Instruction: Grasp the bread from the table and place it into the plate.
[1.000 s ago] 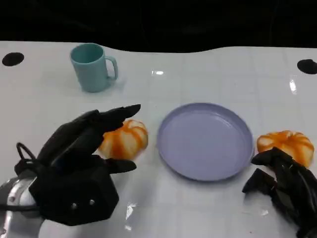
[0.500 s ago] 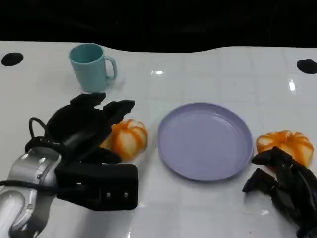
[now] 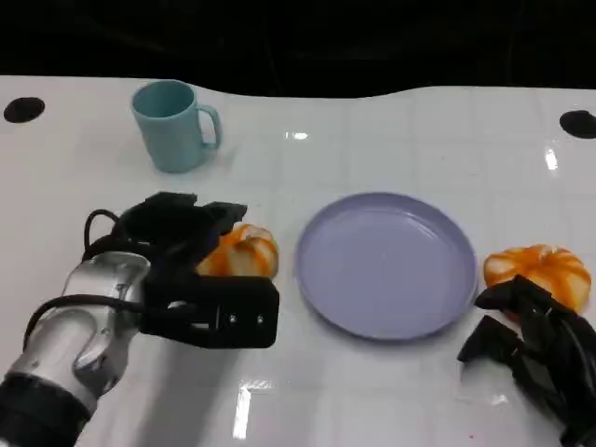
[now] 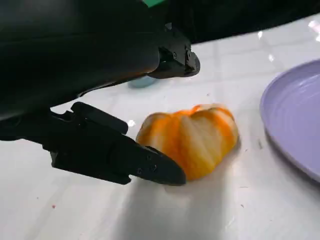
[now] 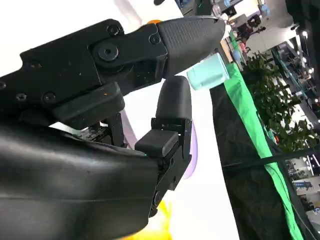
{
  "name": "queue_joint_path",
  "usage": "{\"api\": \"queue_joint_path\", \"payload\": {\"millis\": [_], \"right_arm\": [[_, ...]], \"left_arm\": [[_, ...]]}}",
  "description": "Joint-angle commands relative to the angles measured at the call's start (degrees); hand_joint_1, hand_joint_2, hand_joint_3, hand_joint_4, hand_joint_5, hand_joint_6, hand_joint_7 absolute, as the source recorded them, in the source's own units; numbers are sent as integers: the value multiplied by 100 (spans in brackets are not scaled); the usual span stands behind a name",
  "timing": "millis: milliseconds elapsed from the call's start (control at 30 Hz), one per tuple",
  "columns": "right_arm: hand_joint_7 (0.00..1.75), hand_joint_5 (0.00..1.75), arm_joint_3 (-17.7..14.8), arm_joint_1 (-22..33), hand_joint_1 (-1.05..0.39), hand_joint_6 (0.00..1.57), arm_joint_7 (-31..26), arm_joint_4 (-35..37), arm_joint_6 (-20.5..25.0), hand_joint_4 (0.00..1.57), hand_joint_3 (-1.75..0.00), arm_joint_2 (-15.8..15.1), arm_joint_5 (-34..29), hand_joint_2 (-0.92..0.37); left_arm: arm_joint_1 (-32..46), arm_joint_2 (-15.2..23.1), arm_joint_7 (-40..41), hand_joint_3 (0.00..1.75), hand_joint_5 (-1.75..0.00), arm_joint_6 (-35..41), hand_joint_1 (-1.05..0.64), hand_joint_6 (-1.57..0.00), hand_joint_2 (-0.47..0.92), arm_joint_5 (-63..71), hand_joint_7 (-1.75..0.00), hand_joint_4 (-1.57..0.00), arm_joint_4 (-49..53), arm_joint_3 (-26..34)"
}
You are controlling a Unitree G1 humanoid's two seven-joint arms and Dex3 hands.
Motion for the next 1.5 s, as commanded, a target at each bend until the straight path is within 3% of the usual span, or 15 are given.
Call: {"api": "queue_joint_path", "payload": {"millis": [33,467,500,533,633,667,700,733,800,933,1100,1233,1367,1500], "right_arm": [[120,156,-11,99,-54,62,-69,-33,138,63,-18,-77,-10,-92],[120,157,8,160,-54,63,-112,-132,167,63,-19,-48,-20,-92],[120,157,17,164,-54,63,-121,-136,167,63,-19,-53,-35,-92],[120,157,27,168,-54,63,-131,-142,165,63,-20,-57,-50,-92],[121,157,37,168,-54,63,-122,-131,133,64,-21,-58,-62,-92],[121,157,31,168,-53,63,-118,-132,148,64,-21,-52,-45,-92],[121,157,30,180,-53,63,-125,-164,189,64,-21,-48,-30,-92],[120,157,30,189,-53,63,-132,-189,219,63,-21,-46,-21,-92],[120,157,32,203,-53,63,-142,-224,255,63,-21,-45,-18,-92],[121,157,47,189,-54,63,-188,-214,235,64,-20,-58,-69,-92],[121,156,42,182,-54,64,-133,-195,225,64,-19,-64,-23,-92],[121,158,6,162,-53,60,-12,-143,194,62,-21,-68,32,-92],[122,159,-7,110,-54,62,-20,-64,138,62,-20,-71,-12,-92],[123,159,-33,70,-53,60,82,-23,232,62,-21,-74,65,-92]], "left_arm": [[-527,-212,188,0,-9,-62,-57,-15,84,-74,0,-5,973,-213],[-1475,-863,1230,2,-11,-575,-47,-25,89,-361,-3,-16,3307,-450],[-1498,-896,1399,5,-14,-701,-40,-31,91,-504,-5,-23,3433,-334],[-1520,-920,1534,16,-23,-807,-31,-50,91,-628,-9,-43,3536,-247],[-1618,-938,1810,28,-38,-1033,-26,-75,92,-794,-13,-68,3778,-181],[-1649,-934,1927,27,-115,-1112,-26,-88,91,-806,-63,-78,3847,-192],[-1672,-941,2057,31,-144,-1148,-25,-78,90,-813,-116,-82,3908,-204],[-1690,-948,2151,36,-162,-1174,-23,-69,91,-821,-151,-84,3958,-215],[-1718,-960,2244,38,-171,-1200,-22,-65,91,-841,-168,-85,4036,-240],[-1762,-985,2337,56,-174,-1175,-24,-55,89,-864,-174,-77,4114,-252],[-1761,-992,2512,60,-175,-1219,-24,-54,88,-920,-175,-77,4104,-216],[-1750,-1002,2776,65,-175,-1287,-20,-56,80,-991,-175,-81,4075,-147],[-1766,-1016,3390,100,-175,-1464,-18,-57,62,-1271,-175,-85,3819,153],[-1778,-1010,3599,106,-175,-1742,-15,-60,57,-1275,-175,-86,3582,140]]}}
